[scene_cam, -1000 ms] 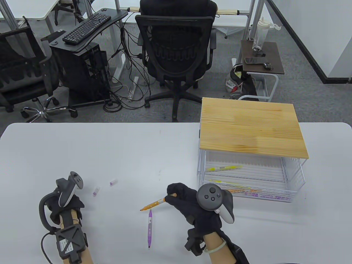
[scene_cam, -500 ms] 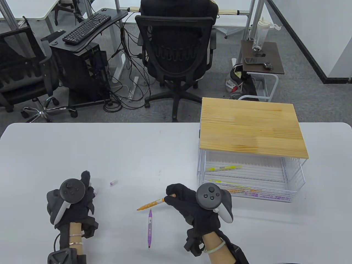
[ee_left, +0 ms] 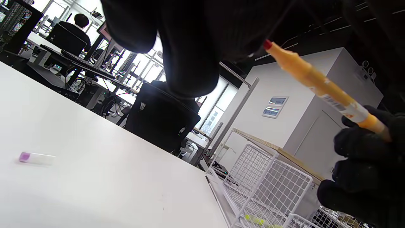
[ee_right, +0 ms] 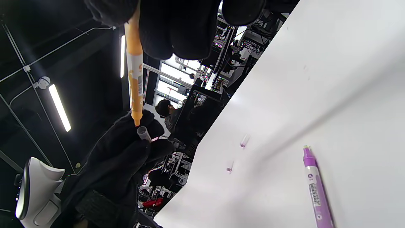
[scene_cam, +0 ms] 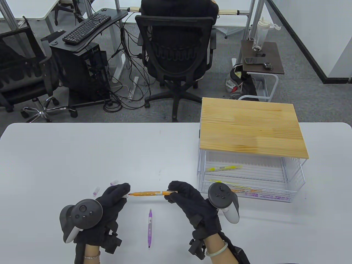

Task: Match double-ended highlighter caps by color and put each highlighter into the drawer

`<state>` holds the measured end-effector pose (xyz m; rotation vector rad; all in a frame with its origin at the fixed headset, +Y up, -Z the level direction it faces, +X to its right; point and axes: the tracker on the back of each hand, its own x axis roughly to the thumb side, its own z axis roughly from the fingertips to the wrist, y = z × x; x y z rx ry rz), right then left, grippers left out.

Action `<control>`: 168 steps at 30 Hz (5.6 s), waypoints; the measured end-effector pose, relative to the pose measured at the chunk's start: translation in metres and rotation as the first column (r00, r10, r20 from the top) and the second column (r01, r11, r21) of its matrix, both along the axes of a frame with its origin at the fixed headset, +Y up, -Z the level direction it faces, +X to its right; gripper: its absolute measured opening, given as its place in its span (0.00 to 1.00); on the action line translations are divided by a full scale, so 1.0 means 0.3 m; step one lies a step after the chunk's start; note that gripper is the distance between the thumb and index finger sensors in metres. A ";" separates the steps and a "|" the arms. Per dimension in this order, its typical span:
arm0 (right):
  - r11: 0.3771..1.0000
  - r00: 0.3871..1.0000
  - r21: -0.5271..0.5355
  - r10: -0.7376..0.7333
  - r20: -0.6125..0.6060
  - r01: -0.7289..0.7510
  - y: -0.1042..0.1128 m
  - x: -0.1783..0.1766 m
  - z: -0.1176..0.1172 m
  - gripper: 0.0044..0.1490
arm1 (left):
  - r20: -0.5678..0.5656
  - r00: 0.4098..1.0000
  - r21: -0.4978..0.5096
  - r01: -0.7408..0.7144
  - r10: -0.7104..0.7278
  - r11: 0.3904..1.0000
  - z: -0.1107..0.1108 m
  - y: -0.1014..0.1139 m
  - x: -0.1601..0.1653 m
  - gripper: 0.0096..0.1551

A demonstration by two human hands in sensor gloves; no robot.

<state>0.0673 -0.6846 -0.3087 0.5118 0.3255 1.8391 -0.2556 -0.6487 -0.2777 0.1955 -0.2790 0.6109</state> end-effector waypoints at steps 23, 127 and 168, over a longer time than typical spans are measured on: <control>0.924 0.919 0.111 0.339 0.198 -0.365 -0.021 -0.009 0.002 0.29 | 0.180 0.979 -0.088 -0.081 0.095 0.993 -0.062 -0.044 0.043 0.25; 0.832 0.831 0.256 0.363 0.421 -0.493 0.075 0.054 0.049 0.27 | -0.061 0.922 -0.126 0.373 -0.382 0.919 -0.110 -0.140 0.029 0.39; 0.730 0.561 0.070 0.456 0.691 -0.680 0.098 0.229 -0.024 0.27 | -0.110 0.927 -0.192 0.335 -0.359 0.923 -0.117 -0.125 -0.062 0.37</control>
